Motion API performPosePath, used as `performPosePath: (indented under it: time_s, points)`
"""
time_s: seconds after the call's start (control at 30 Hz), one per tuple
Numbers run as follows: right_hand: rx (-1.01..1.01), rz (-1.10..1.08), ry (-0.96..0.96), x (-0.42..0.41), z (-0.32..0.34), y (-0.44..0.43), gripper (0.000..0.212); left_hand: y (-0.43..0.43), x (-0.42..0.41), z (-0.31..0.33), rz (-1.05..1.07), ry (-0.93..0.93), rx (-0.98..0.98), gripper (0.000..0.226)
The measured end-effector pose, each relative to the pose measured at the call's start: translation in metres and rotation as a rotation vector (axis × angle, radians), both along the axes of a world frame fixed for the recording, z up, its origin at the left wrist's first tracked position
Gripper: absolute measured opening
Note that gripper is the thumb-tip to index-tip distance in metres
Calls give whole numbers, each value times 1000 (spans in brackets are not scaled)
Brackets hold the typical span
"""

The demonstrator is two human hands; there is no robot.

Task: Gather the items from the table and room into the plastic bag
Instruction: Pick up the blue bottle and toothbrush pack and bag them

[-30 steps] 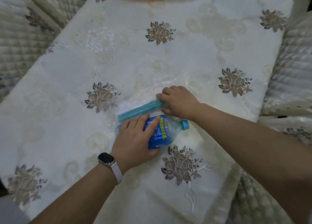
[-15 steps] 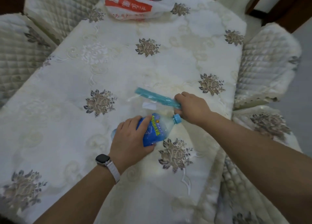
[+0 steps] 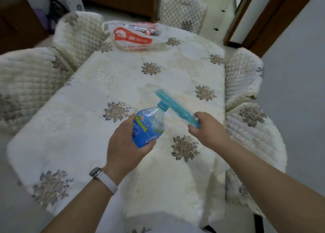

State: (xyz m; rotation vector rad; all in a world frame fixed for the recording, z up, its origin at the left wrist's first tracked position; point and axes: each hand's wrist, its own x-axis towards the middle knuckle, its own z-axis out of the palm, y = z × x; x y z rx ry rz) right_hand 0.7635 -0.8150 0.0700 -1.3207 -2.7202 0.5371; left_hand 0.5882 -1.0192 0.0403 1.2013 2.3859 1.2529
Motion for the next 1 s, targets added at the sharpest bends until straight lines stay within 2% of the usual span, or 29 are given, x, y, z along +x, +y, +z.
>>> performPosePath:
  time_s: [0.23,0.37,0.63,0.83,1.0]
  points:
    - [-75,79,93,7,8,-51,33,-49,31,26,141,-124,94,88]
    - [-136,122,139,7,5,-73,33,-84,54,44,240,-206,168,77]
    - [-321,268,153,-21,-14,-137,36,-173,76,44,467,-187,130,82]
    - [-341,379,113,-68,-19,-194,33,-235,57,36,618,-201,162,80]
    - [-312,427,80,-134,-19,-243,31,-288,7,22,681,-220,218,81]
